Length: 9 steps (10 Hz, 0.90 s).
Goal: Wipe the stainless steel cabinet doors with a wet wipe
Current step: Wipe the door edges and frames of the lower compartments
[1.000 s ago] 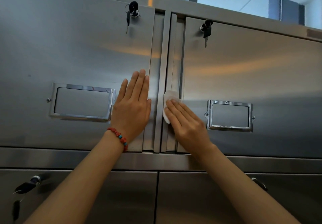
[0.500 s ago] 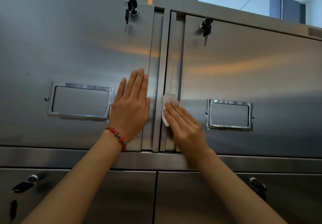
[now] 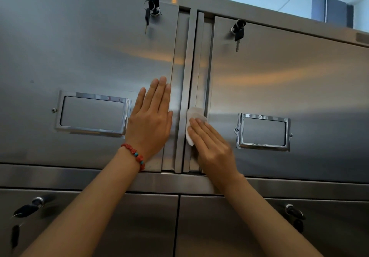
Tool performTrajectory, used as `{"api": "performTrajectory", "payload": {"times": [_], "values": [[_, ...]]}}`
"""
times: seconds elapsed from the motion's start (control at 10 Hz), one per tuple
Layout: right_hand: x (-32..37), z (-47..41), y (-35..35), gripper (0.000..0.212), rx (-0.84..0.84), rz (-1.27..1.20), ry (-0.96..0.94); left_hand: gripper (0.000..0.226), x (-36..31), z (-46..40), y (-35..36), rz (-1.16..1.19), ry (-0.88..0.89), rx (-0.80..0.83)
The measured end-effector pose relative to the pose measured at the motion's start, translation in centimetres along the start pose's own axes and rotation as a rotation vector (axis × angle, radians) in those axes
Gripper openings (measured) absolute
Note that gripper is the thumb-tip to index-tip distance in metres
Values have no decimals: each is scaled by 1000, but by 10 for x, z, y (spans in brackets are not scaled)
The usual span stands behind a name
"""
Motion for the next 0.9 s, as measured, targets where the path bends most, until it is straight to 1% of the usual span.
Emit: {"api": "performTrajectory", "payload": {"times": [0.1, 0.2, 0.4, 0.5, 0.6, 0.7, 0.8, 0.9], "values": [[5, 9, -1, 38, 43, -8, -40, 55, 0, 0, -1, 0, 4, -4], [1, 3, -3, 34, 27, 2, -52, 55, 0, 0, -1, 5, 3, -10], [3, 7, 1, 38, 37, -16, -1, 55, 0, 0, -1, 13, 0, -21], [6, 10, -3, 37, 48, -12, -45, 54, -1, 0, -2, 8, 2, -18], [1, 0, -5, 33, 28, 15, -62, 55, -1, 1, -2, 11, -1, -7], [-3, -8, -4, 30, -5, 32, -23, 55, -1, 0, -2, 8, -1, 0], [3, 2, -1, 34, 6, 8, 3, 55, -1, 1, -2, 5, -1, 10], [9, 13, -1, 37, 35, -3, -32, 56, 0, 1, -1, 5, -4, 25]]}}
Point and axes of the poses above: each hand's wrist, its own z-axis away from the middle knuckle, its own y-axis out of the palm, x = y × z, the point moved 6 cm from there along -z, towards the middle knuckle, and after that the axes turned 4 degrees about -y, right-handed, at the moved point
